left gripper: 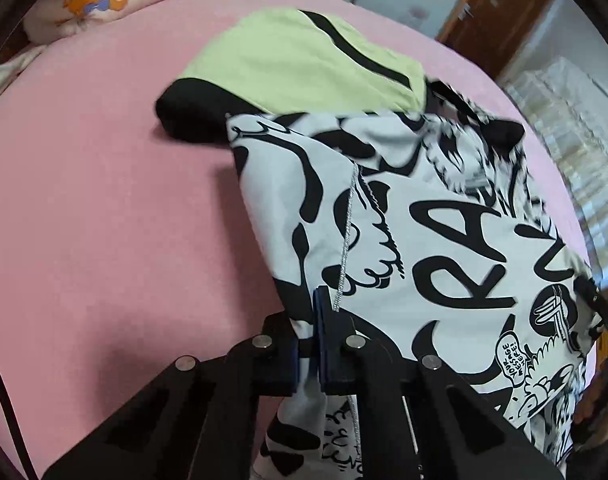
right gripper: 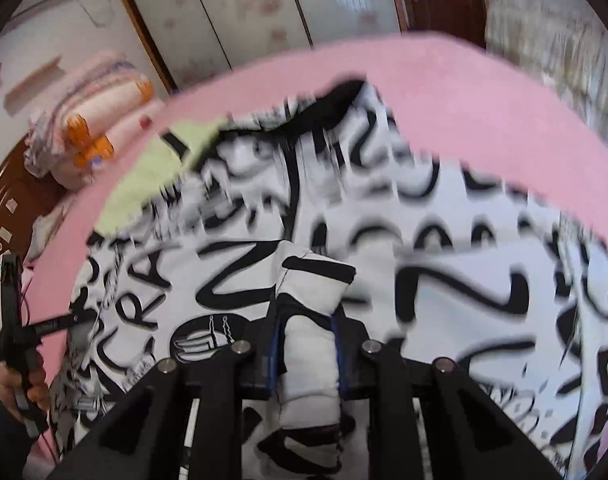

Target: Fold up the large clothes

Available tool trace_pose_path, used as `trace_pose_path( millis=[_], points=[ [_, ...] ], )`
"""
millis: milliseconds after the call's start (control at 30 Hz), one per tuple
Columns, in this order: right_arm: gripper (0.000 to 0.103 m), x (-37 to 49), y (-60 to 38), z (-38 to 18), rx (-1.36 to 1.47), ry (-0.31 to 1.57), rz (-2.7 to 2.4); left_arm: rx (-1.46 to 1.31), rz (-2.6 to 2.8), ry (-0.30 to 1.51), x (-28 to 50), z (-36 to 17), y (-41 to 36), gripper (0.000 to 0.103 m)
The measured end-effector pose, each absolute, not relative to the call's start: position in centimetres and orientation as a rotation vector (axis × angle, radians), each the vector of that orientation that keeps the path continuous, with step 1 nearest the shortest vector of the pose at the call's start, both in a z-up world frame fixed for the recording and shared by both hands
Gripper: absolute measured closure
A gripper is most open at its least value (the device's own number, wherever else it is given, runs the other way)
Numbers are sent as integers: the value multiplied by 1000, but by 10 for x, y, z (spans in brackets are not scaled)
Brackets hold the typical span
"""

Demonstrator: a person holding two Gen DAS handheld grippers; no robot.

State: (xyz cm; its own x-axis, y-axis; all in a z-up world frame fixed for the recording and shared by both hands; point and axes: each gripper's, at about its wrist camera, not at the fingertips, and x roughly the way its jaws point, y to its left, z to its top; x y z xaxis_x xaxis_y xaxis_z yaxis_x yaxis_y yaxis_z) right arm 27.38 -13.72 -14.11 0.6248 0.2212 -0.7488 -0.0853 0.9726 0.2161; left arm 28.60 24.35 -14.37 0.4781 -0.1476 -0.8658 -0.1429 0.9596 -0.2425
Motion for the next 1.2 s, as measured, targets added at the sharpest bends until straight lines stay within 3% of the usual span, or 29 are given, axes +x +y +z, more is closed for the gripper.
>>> trace_pose_path(
  millis=[67,200,267,300,400,600,800,1033,1200],
  points=[
    [82,282,-134,-150,153,880,158,-329,4,1086,288,-152,249,95],
    [67,298,-131,-197,85,1033,100,-347,26,1104,290,-160,259,79],
    [60,291,-140,-189,121,1030,85,-326,72,1102,285,-150,264,69],
    [59,286,-144,-181,129,1019,67,-298,97,1092,282,-143,264,69],
    [58,265,-147,-155,123,956,59,-242,95,1040,268,-115,258,64],
    [58,233,-118,-127,68,928,85,-132,-7,905,234,-67,189,29],
    [58,217,-57,-130,64,944,196,-137,-70,882,208,-77,130,28],
    [58,221,-11,-178,-25,1045,240,-146,23,1028,210,-149,141,30],
    [60,222,-34,-184,-93,1020,162,-55,1,1000,201,-152,150,30]
  ],
)
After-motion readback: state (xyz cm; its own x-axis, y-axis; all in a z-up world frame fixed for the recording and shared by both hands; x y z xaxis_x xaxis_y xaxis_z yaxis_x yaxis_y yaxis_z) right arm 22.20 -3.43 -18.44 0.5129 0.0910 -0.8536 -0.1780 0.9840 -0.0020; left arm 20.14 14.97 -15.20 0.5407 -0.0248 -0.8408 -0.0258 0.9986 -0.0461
